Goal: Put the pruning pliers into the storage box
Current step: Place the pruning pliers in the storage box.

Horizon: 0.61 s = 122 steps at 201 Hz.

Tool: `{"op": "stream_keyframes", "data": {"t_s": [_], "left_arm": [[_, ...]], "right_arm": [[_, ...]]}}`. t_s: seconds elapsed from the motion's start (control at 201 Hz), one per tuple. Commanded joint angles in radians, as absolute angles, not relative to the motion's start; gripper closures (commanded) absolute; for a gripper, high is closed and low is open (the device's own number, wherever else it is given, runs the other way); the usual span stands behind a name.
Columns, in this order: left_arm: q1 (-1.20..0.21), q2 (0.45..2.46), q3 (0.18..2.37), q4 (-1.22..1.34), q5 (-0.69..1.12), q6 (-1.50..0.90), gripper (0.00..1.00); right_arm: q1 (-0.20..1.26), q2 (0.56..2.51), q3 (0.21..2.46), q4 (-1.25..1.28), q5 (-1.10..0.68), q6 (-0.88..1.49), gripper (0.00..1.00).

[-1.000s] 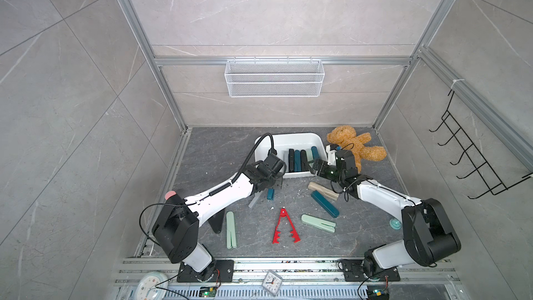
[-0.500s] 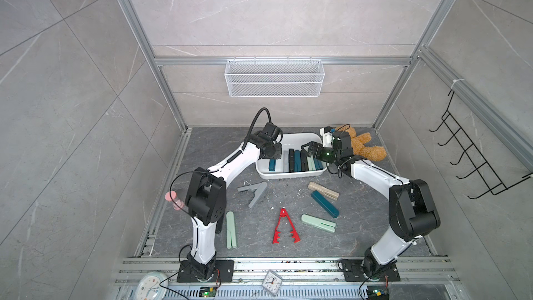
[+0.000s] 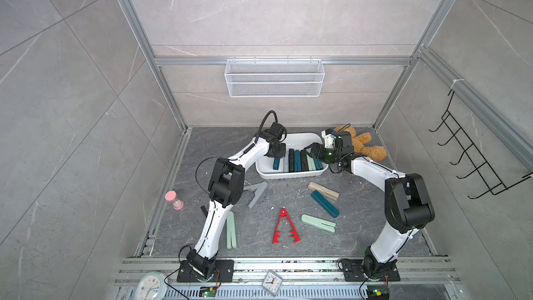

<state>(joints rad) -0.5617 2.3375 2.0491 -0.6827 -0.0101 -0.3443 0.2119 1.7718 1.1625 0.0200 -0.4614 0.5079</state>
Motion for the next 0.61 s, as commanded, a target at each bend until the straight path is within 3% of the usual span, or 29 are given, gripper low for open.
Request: {"op": "stream_keyframes", "data": {"t_s": [0.0,0.134,0.224,0.478,0.602], "left_arm": [[-0.56,2.324,2.05,-0.675,0.026,-0.359,0.87],[-0.56,2.364,2.043,-0.673,0.051,-0.365,0.83],[-0.559,2.38,2.041,-0.676,0.064,-0.367,0.75],[-0.545,2.429,2.064,-0.706,0.084,-0.378,0.72],[-0.543,2.426,2.06,-0.711,0.093,-0.377,0.66]], "right_arm": [[0.204,1.744,1.137,-0.017,-0.459,0.482,0.18],[0.201,1.719,1.112,-0.027,-0.444,0.483,0.18],[0.201,1.7,1.099,-0.032,-0.429,0.485,0.18],[0.197,1.639,1.066,-0.054,-0.383,0.494,0.17],[0.196,1.622,1.055,-0.058,-0.377,0.497,0.17]]}}
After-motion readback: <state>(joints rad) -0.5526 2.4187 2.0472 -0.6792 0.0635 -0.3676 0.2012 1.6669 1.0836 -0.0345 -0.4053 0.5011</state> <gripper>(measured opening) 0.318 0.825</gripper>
